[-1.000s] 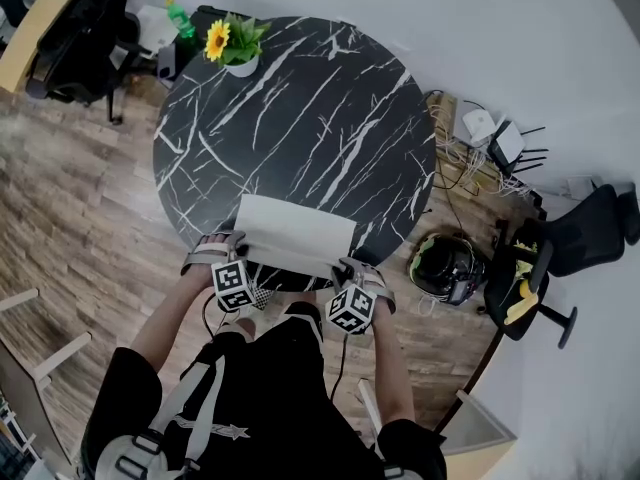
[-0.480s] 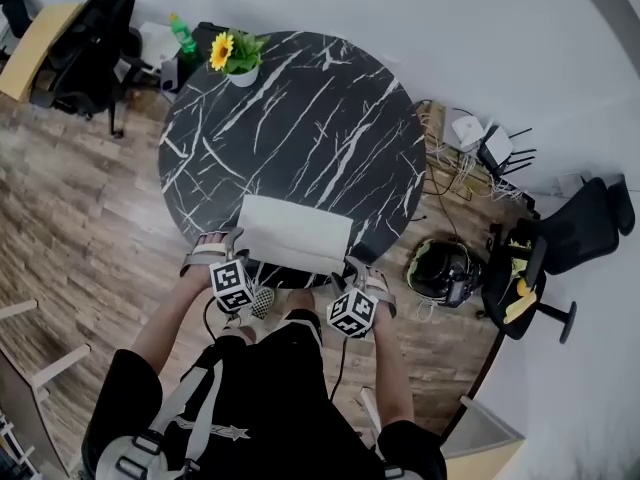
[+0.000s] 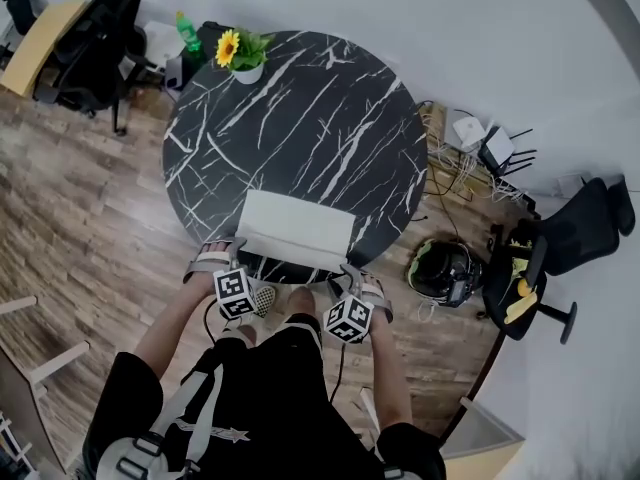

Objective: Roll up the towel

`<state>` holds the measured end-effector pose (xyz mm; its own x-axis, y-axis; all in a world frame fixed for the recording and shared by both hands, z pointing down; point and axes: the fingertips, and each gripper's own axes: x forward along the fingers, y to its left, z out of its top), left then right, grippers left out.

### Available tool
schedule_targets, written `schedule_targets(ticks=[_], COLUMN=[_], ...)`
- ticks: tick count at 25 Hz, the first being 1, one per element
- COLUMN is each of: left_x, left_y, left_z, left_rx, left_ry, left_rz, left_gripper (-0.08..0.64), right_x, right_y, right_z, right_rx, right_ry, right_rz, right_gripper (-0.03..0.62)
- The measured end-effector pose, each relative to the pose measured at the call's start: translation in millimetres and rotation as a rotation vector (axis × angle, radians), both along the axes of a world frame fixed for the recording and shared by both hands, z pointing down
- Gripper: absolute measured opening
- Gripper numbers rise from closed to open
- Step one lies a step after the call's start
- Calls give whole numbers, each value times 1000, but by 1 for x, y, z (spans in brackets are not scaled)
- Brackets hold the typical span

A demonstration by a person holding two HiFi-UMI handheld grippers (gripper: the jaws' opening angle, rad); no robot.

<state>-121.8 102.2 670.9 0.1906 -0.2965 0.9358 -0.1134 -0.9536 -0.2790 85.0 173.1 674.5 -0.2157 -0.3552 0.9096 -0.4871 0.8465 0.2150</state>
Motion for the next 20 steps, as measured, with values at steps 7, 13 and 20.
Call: schedule_targets(ticks=[7, 13, 20], left_x=[4, 8, 10], left_y=[9, 3, -7], left_z=[15, 30, 35], left_rx=[-35, -55, -78], left_ry=[-7, -17, -41], left_rz=[7, 4, 24], left_gripper=[206, 189, 149], right_x=[-8, -7, -4], right_y=[7, 0, -14], right_z=[14, 26, 31], right_rx=[-41, -59, -57], right_ry=[-11, -17, -14], right_rz=[-33, -46, -60], right_gripper=[196, 193, 153])
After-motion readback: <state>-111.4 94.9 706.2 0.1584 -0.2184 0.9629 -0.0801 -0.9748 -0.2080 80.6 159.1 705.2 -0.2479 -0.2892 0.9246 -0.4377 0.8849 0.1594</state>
